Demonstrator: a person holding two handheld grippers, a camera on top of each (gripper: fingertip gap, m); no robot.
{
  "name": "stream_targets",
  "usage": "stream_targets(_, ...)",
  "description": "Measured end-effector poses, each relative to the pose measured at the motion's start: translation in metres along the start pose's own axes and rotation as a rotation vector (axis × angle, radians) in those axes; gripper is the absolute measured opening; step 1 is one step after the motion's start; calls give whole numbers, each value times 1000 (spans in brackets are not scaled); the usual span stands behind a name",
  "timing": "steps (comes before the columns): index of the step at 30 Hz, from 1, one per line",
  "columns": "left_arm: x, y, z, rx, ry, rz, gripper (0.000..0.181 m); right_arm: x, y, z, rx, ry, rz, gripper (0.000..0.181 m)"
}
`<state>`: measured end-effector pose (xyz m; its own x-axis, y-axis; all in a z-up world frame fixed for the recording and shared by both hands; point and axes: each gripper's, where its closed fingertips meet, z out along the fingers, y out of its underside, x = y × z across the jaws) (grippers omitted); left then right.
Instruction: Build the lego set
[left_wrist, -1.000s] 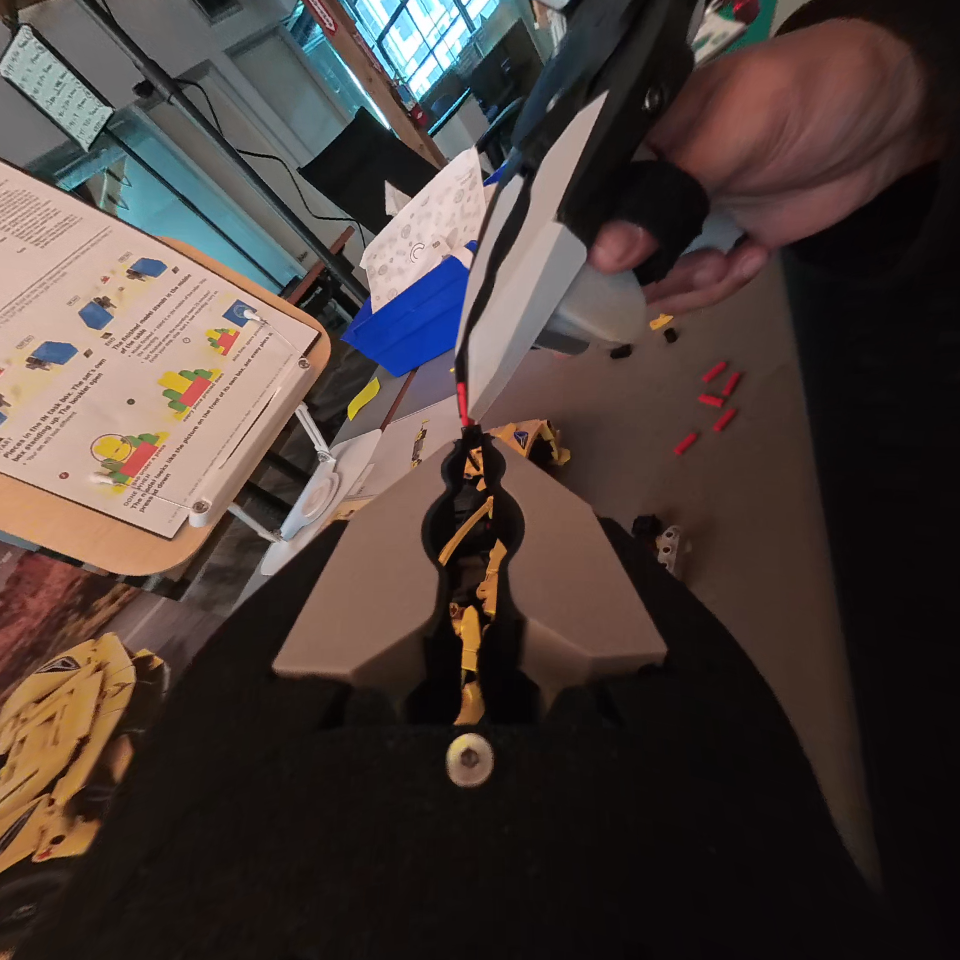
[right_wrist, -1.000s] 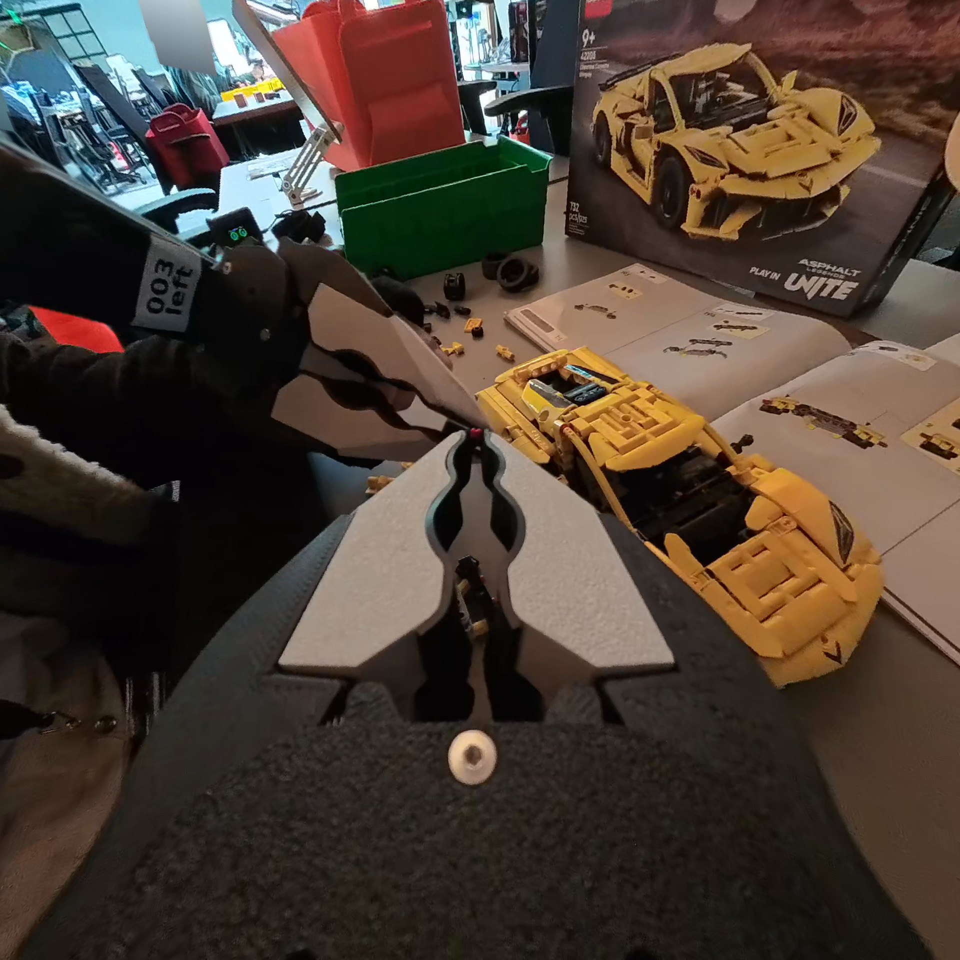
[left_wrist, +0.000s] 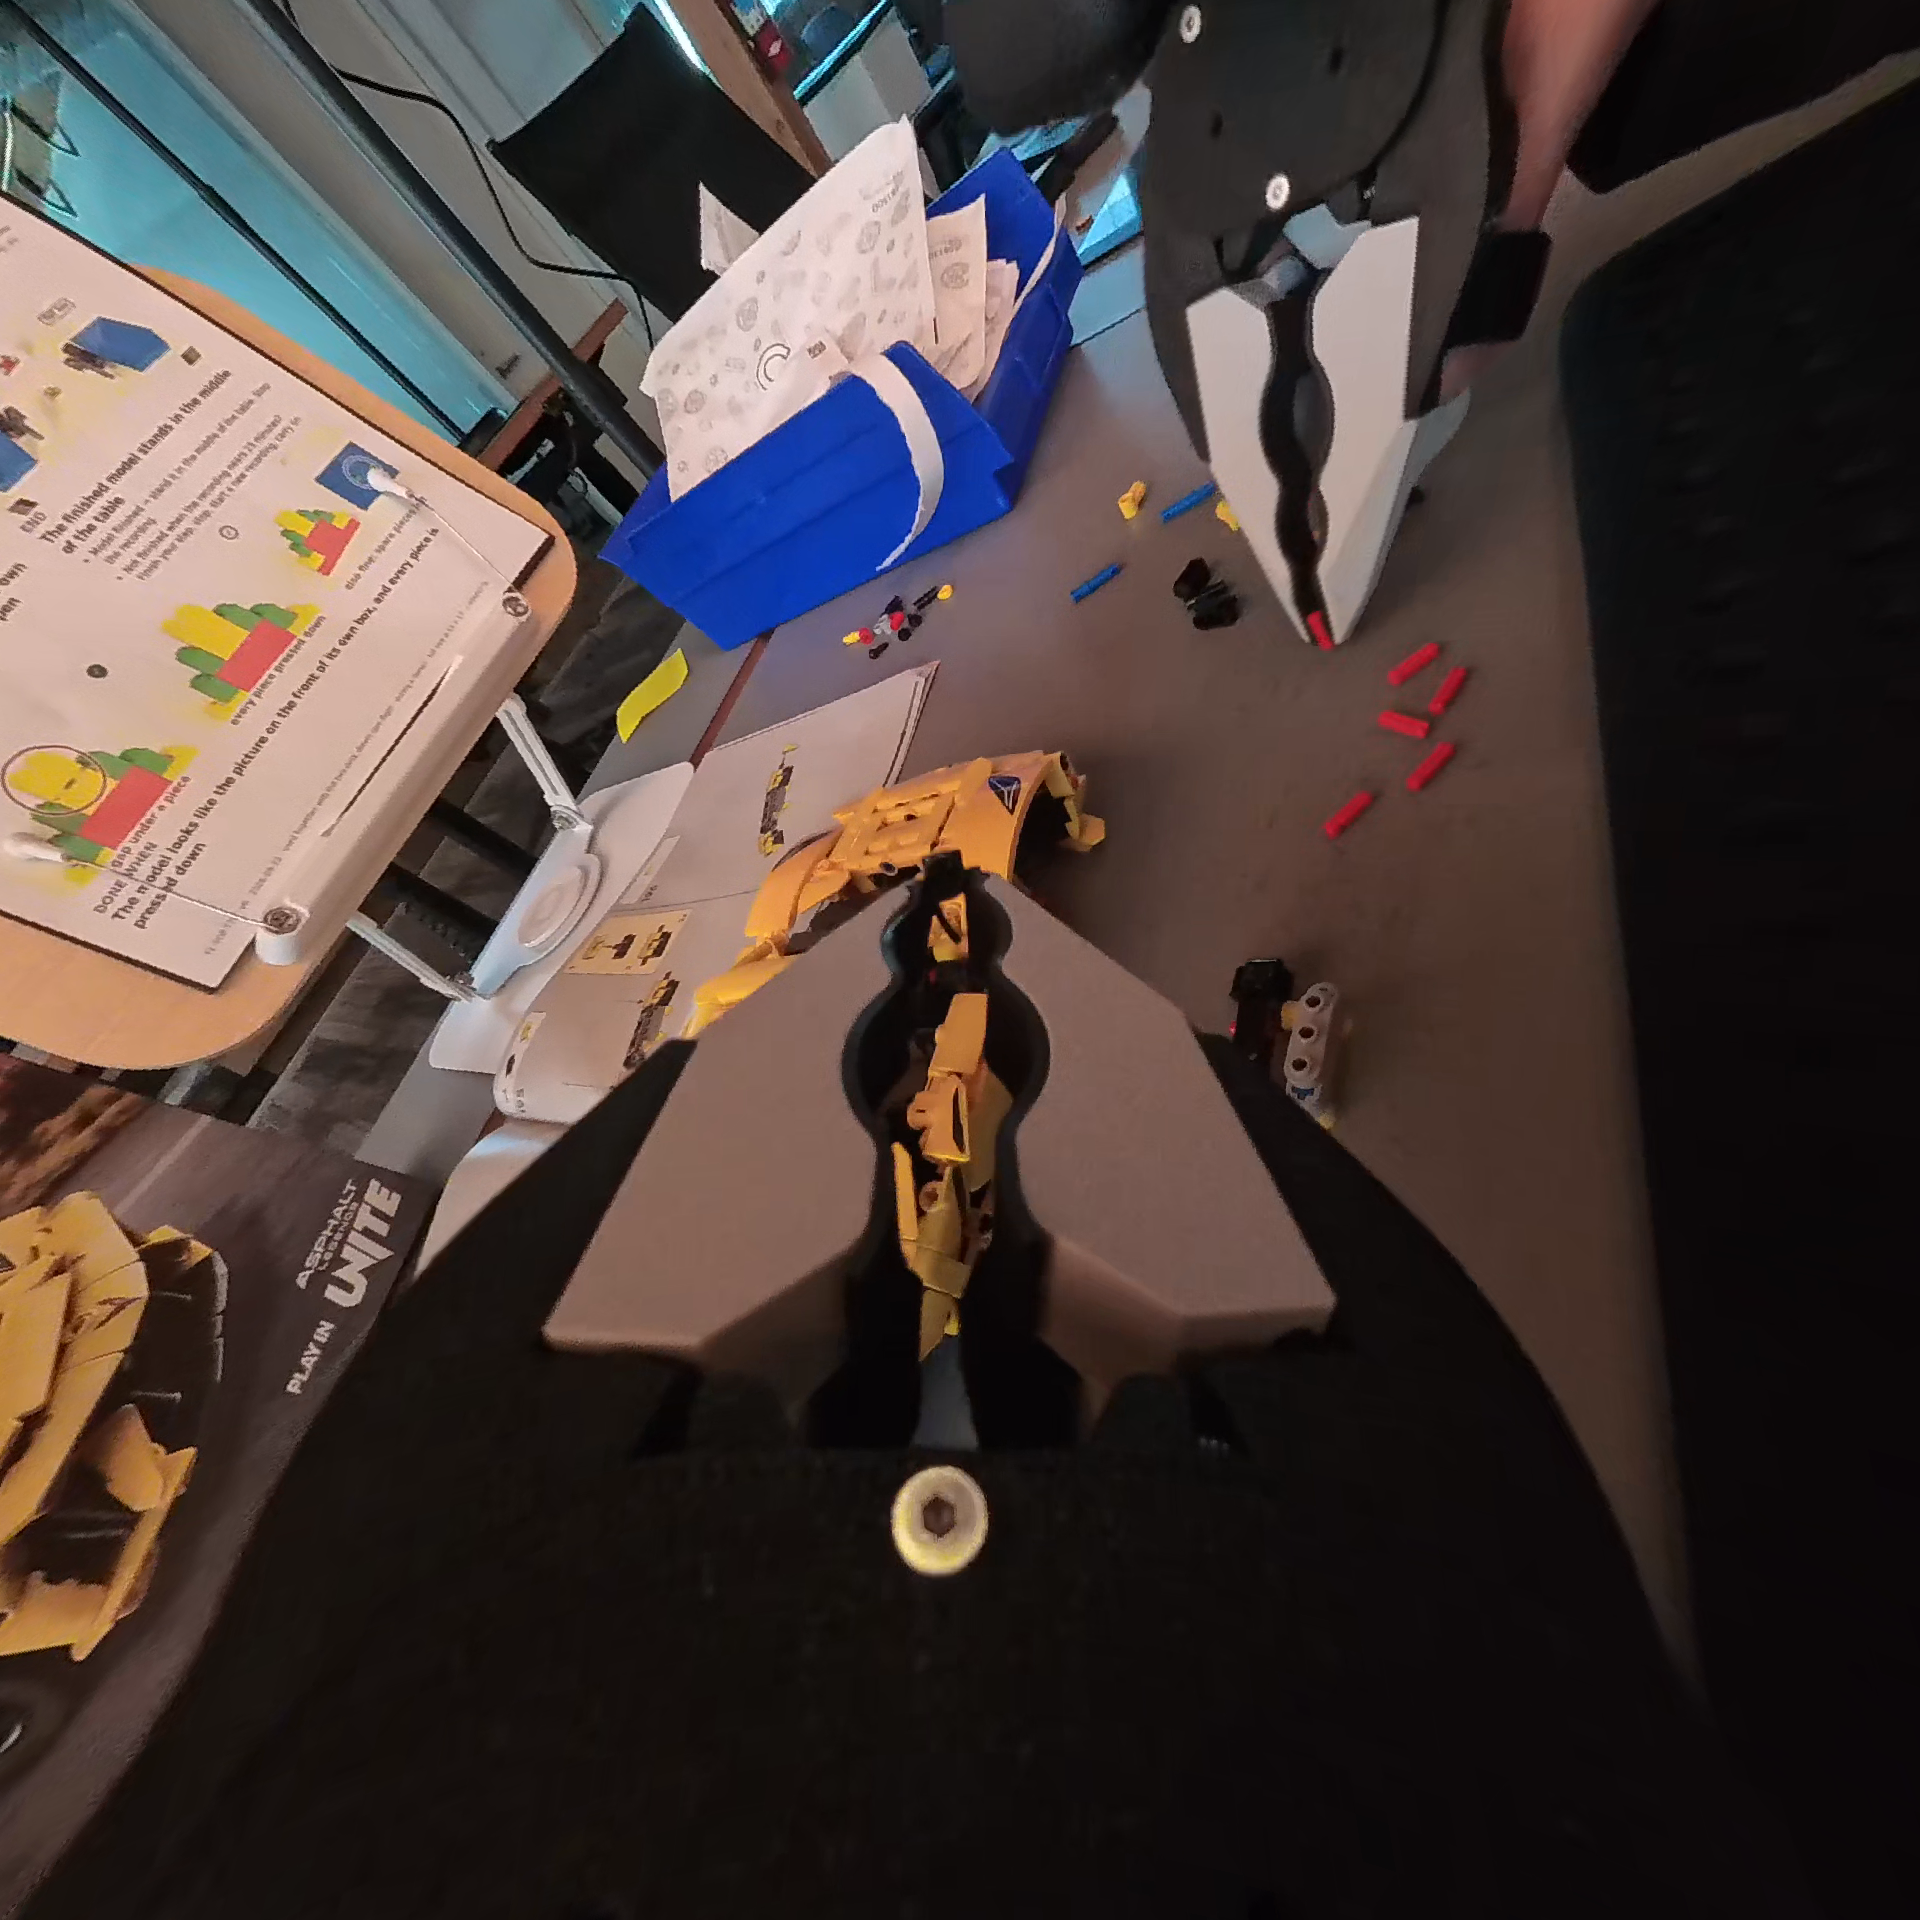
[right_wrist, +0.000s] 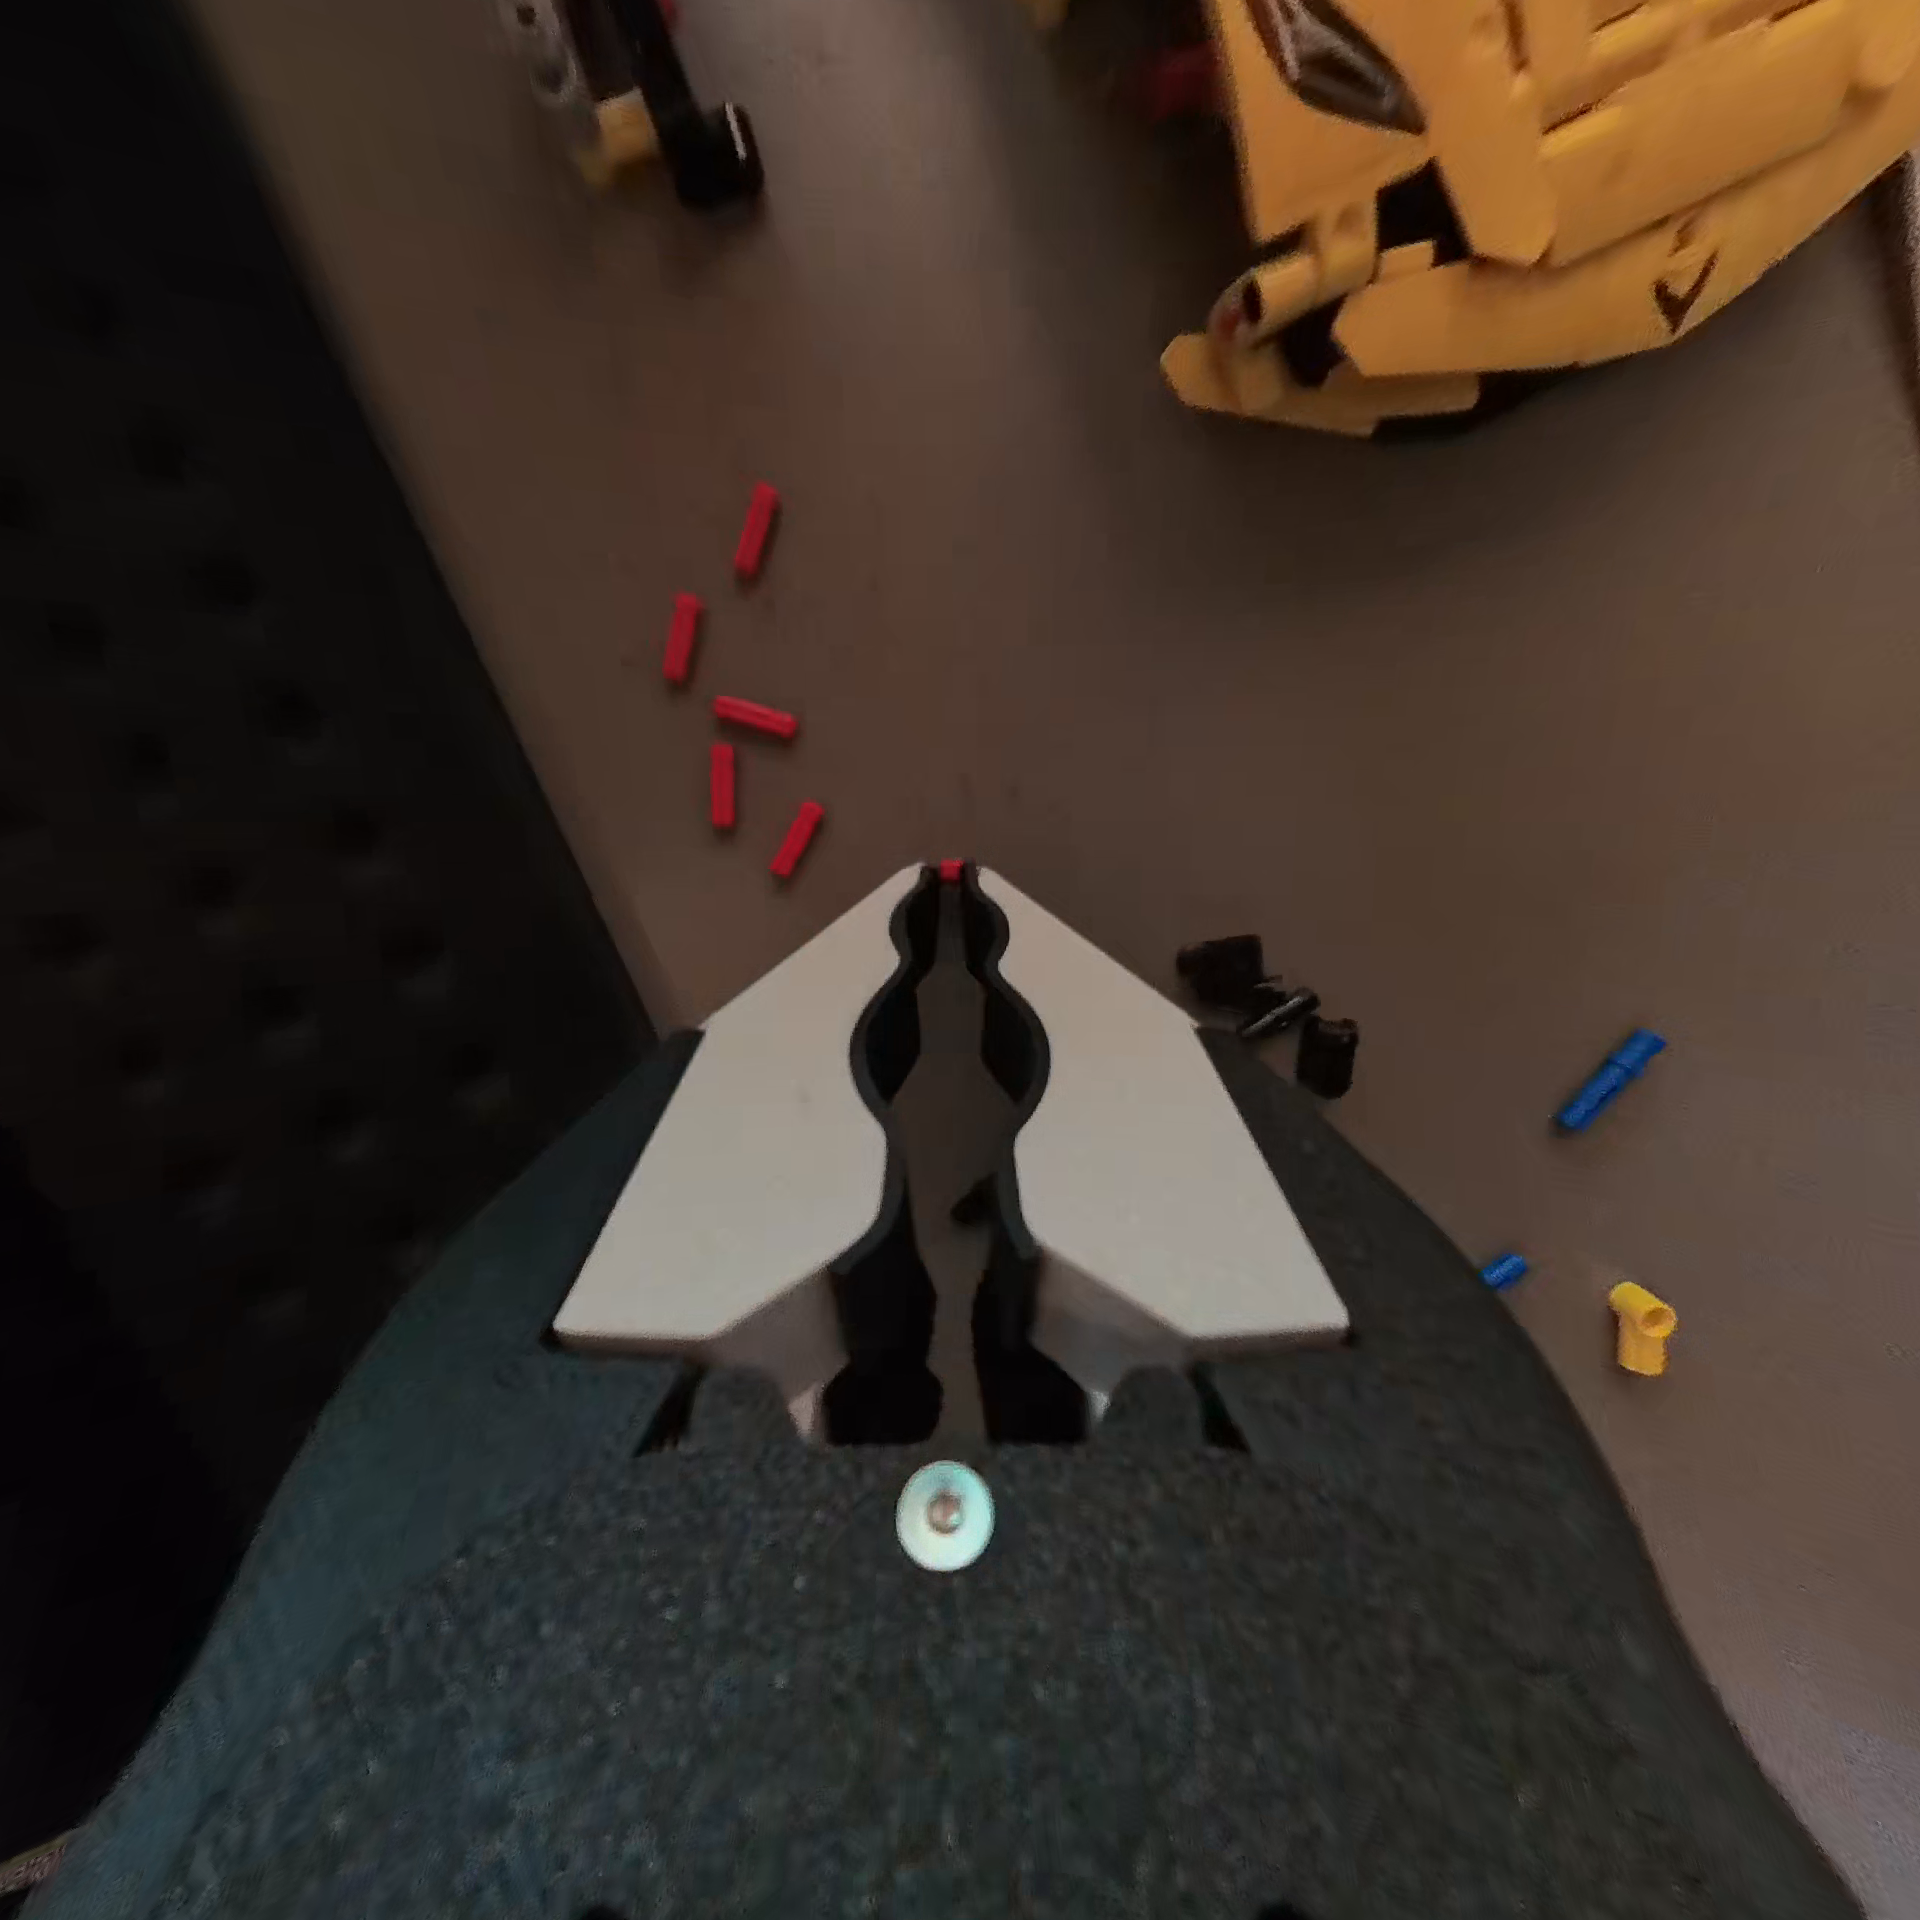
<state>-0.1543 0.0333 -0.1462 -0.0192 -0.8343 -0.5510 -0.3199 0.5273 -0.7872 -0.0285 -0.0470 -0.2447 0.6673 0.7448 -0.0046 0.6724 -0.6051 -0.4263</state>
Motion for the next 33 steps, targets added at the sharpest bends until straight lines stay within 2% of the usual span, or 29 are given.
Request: stream_targets(33,5,3,0,-35,23,19,6,0,2,-1,-26,-7,-12,6)
